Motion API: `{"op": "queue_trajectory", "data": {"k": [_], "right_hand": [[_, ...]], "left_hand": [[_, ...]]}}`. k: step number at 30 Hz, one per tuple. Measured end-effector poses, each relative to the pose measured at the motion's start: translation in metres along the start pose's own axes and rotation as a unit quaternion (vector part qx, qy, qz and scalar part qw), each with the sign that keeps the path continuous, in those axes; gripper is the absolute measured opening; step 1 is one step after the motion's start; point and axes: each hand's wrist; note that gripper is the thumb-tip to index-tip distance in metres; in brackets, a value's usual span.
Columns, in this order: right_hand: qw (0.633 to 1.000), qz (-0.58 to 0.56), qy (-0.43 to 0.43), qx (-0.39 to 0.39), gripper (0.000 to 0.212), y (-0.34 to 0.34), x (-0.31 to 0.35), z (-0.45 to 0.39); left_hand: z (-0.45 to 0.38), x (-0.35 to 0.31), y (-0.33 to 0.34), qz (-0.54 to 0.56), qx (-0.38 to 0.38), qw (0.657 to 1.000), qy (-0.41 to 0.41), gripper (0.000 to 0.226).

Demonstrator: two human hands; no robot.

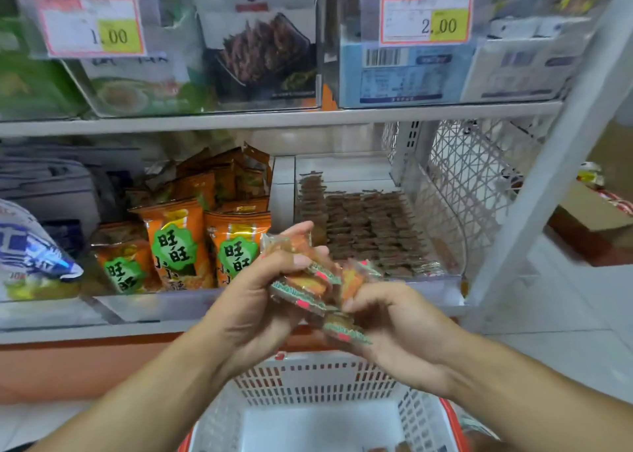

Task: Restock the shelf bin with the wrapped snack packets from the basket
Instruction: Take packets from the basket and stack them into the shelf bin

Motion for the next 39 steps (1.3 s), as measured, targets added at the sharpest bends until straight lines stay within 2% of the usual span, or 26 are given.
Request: {"op": "queue_trajectory", "data": {"k": [1,2,4,5,8,10,13,16,19,22,24,26,28,29,30,34,36,39], "right_hand": [[0.995,0.075,-0.047,-0.052,0.050,-0.003,0.005,-0.002],[0.969,0.194,-0.103,-0.109,0.043,-0.007,0.011,-0.003],[0.871,0.419,-0.188,-0.173,0.032,-0.011,0.025,-0.001],[0.836,0.478,-0.209,-0.169,0.032,-0.011,0.030,-0.001],[0.778,0.578,-0.211,-0.126,0.035,-0.010,0.032,0.001],[0.740,0.638,-0.182,-0.106,0.036,-0.011,0.027,0.000],[0.720,0.666,-0.169,-0.093,0.042,-0.009,0.023,0.001],[0.710,0.680,-0.170,-0.061,0.046,-0.006,0.021,0.004],[0.697,0.700,-0.152,-0.036,0.055,-0.005,0.017,0.005],[0.699,0.706,-0.116,-0.006,0.061,-0.005,0.018,0.005],[0.719,0.691,-0.070,0.023,0.072,-0.005,0.025,0.006],[0.788,0.613,-0.029,0.041,0.076,-0.003,0.033,0.008],[0.887,0.462,-0.004,0.028,0.073,0.000,0.043,0.011],[0.922,0.386,0.005,0.018,0.071,-0.002,0.047,0.012],[0.941,0.337,0.005,0.021,0.069,-0.006,0.052,0.012],[0.943,0.311,-0.001,0.119,0.062,-0.013,0.064,0.014],[0.941,0.309,-0.009,0.140,0.060,-0.012,0.066,0.015],[0.929,0.344,-0.032,0.132,0.059,-0.014,0.065,0.014]], "left_hand": [[-0.003,-0.003,-0.001,-0.011,-0.017,1.000,0.007,0.067],[-0.005,-0.005,-0.003,-0.041,-0.036,0.998,0.010,0.067],[-0.008,-0.003,-0.006,-0.111,-0.066,0.992,-0.008,0.066],[-0.009,0.003,-0.006,-0.134,-0.076,0.988,-0.028,0.066],[-0.010,0.021,-0.002,-0.161,-0.064,0.980,-0.101,0.069],[-0.013,0.024,0.003,-0.162,-0.036,0.976,-0.137,0.056],[-0.014,0.020,0.002,-0.139,-0.010,0.974,-0.180,0.040],[-0.013,0.022,-0.001,-0.096,0.012,0.975,-0.198,0.052],[-0.012,0.029,0.001,-0.103,0.030,0.974,-0.199,0.057],[-0.012,0.035,0.000,-0.118,-0.003,0.976,-0.182,0.060],[-0.012,0.036,0.000,-0.137,-0.006,0.977,-0.164,0.052],[-0.012,0.034,-0.001,-0.145,-0.004,0.977,-0.154,0.044],[-0.012,0.030,-0.004,-0.146,0.002,0.978,-0.147,0.040],[-0.011,0.027,-0.005,-0.148,0.010,0.978,-0.144,0.041],[-0.011,0.024,-0.006,-0.149,0.022,0.979,-0.140,0.043],[-0.012,0.009,-0.008,-0.151,0.095,0.974,-0.136,0.045],[-0.014,0.003,-0.012,-0.143,0.128,0.972,-0.137,0.047],[-0.017,-0.001,-0.017,-0.108,0.102,0.980,-0.131,0.061]]}}
Point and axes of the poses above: each hand's wrist, its own z-axis away from the middle knuckle, its own y-axis out of the palm, x = y × z, and after that the axes turned 6 degrees about -y, right-handed
